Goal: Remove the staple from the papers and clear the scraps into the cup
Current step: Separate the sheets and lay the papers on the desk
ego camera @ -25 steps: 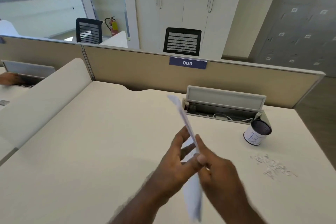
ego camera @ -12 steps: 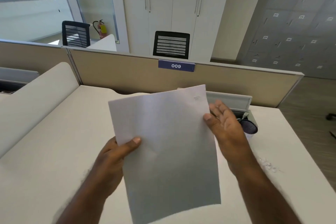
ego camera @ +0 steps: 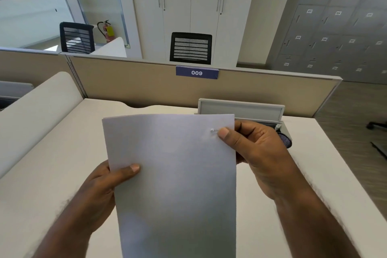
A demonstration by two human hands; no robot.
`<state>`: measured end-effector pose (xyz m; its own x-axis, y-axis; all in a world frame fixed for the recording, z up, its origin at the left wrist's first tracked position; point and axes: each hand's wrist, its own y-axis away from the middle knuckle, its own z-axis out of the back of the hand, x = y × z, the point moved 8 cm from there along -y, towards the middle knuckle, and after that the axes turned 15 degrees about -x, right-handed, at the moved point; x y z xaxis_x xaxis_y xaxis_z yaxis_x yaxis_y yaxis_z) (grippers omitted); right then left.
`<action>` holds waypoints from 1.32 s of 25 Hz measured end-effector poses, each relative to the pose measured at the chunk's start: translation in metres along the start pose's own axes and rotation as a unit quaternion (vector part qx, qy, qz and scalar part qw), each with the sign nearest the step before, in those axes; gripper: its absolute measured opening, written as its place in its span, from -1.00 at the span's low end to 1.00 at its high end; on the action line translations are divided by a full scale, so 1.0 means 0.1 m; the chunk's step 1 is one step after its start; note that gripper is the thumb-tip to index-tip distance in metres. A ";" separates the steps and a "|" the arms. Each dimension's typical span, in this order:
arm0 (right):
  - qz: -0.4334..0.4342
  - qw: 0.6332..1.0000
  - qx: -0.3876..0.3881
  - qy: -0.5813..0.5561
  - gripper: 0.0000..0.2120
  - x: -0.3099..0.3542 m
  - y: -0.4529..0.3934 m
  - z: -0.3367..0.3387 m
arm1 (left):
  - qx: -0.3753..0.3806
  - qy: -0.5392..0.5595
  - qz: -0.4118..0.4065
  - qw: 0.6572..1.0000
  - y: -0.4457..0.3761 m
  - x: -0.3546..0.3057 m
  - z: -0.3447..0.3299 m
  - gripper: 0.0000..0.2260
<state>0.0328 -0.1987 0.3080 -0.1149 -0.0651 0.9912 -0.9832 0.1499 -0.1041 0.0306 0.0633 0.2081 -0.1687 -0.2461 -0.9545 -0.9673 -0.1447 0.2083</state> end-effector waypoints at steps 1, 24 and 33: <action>-0.002 1.000 0.003 -0.005 -0.80 0.02 0.02 0.00 | -0.001 -0.004 -0.021 1.000 0.00 -0.06 -0.01 -0.69; -0.046 0.995 0.082 -0.031 -0.77 -0.07 0.32 -0.20 | 0.097 -0.265 -0.277 0.918 0.55 -0.95 -1.08 -0.78; -0.032 0.994 0.096 -0.026 -0.83 -0.08 0.33 -0.25 | 0.116 -0.243 -0.258 0.928 0.51 -0.88 -1.06 -0.76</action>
<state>0.0051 -0.1689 0.2991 -0.0527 -0.1207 0.9913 -0.9971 -0.0478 -0.0588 0.0163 -0.0238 0.3257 0.3161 0.2679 -0.9101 -0.9487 0.1001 -0.3000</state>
